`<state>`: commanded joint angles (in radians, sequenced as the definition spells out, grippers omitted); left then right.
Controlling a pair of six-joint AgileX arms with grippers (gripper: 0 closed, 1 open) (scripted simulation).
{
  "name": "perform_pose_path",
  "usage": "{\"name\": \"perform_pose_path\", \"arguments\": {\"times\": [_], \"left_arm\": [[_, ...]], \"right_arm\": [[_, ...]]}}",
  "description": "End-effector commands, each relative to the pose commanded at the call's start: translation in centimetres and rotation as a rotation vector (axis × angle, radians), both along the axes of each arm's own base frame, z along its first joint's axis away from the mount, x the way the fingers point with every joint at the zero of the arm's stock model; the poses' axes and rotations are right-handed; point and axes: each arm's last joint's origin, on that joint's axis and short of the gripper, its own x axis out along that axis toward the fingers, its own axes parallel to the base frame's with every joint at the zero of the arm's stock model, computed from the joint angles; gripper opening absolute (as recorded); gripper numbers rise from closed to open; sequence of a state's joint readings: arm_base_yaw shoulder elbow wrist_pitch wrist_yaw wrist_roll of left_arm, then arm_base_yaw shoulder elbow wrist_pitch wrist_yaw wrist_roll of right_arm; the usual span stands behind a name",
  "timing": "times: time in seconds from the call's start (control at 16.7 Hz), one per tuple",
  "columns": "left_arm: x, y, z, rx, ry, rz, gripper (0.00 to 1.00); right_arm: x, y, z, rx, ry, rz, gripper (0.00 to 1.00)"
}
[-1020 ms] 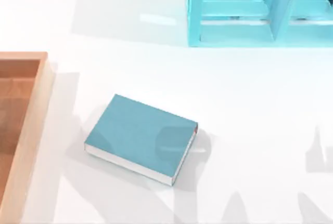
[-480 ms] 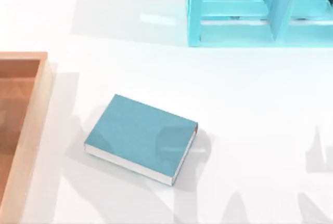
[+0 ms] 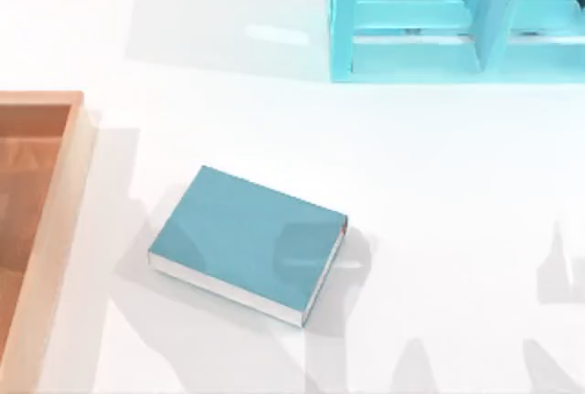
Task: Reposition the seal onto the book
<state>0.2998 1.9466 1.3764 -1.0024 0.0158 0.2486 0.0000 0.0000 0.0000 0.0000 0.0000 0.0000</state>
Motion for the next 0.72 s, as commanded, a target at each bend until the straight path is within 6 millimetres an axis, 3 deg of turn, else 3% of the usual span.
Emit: {"name": "perform_pose_path", "arguments": {"times": [0.18, 0.3, 0.42, 0.6, 0.72], "left_arm": [[0.4, -0.2, 2.7, 0.000, -0.004, 0.029, 0.00], [0.8, -1.8, 4.9, 0.003, -0.011, 0.021, 0.00], [1.1, -4.6, 7.0, 0.003, -0.010, 0.005, 0.00], [0.8, -11.0, 9.7, 0.008, 0.001, -0.057, 0.00], [0.1, -14.2, 11.3, 0.014, 0.004, -0.074, 0.00]], "right_arm": [[0.0, 0.0, 0.0, 0.000, 0.000, 0.000, 1.00], [0.0, 0.0, 0.0, 0.000, 0.000, 0.000, 1.00], [0.0, 0.0, 0.0, 0.000, 0.000, 0.000, 1.00], [0.0, 0.0, 0.0, 0.000, 0.000, 0.000, 1.00], [0.0, 0.0, 0.0, 0.000, 0.000, 0.000, 1.00]]}}
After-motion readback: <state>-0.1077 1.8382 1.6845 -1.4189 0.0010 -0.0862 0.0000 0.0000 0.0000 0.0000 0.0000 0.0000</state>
